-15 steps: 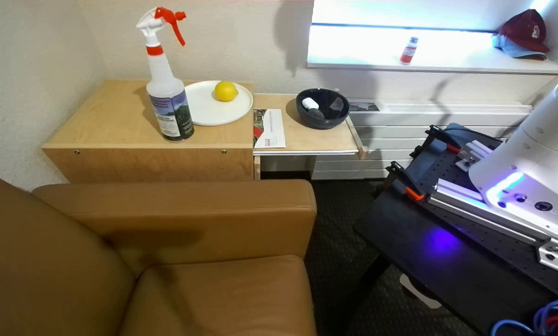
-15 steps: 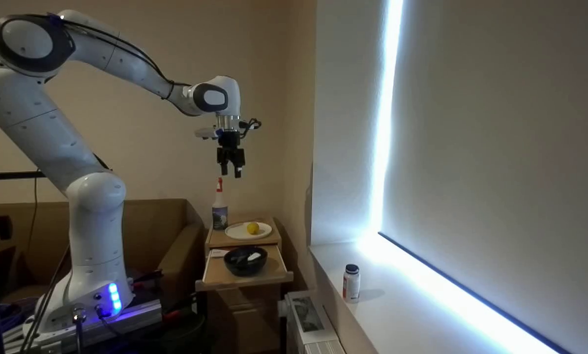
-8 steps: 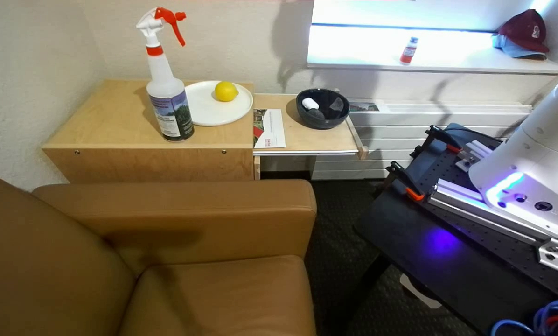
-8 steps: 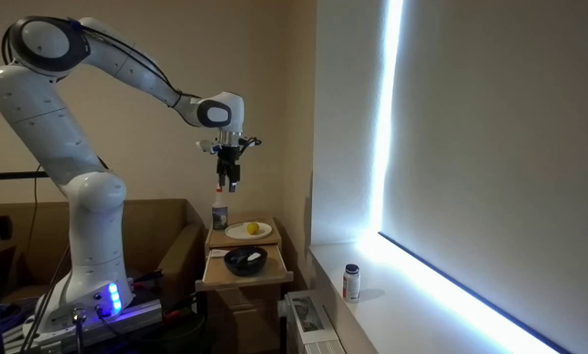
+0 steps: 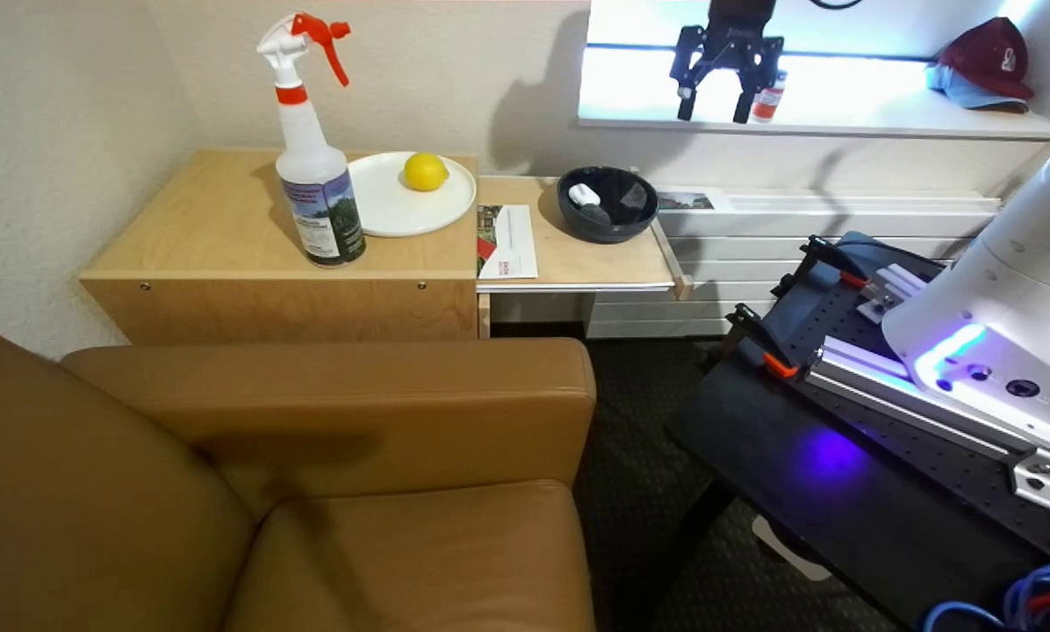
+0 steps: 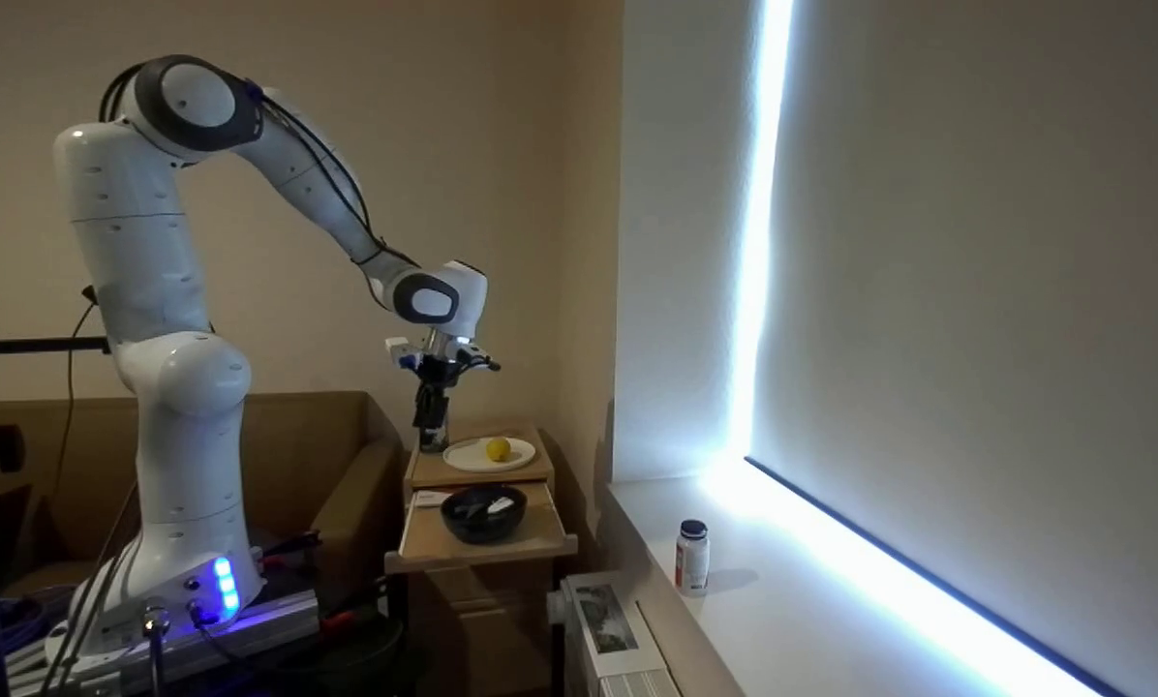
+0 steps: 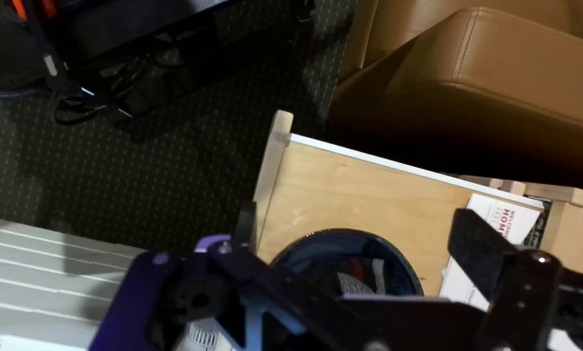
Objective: Move the black bowl to the right on the shelf and close the flat drawer
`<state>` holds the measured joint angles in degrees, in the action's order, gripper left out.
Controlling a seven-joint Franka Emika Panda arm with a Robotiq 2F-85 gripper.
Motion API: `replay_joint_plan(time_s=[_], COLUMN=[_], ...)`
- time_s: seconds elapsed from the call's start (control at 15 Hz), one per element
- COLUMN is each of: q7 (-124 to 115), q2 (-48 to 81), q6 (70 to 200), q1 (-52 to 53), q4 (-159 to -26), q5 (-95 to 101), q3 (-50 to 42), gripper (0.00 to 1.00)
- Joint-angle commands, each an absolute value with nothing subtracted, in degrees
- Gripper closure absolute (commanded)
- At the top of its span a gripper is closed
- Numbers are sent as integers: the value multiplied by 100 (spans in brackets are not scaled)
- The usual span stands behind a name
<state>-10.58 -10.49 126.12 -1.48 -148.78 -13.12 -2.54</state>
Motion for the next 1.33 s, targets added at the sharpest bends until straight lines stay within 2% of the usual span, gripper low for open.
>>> replay_joint_plan(time_s=[0.0, 0.2, 0.87, 0.93, 1.27], q7=[-1053, -1251, -3710, -3387, -3658], q2=[-1020, -860, 1329, 987, 1227], q6=[12602, 12616, 15005, 14733, 14838], q1=[-178, -197, 4, -42, 44], q4=[-14857, -14744, -14563, -14724, -14632], q5=[-1315, -1249, -1861, -1701, -1555], q3=[-224, -196, -235, -265, -322], gripper=[0, 0, 0, 0, 0])
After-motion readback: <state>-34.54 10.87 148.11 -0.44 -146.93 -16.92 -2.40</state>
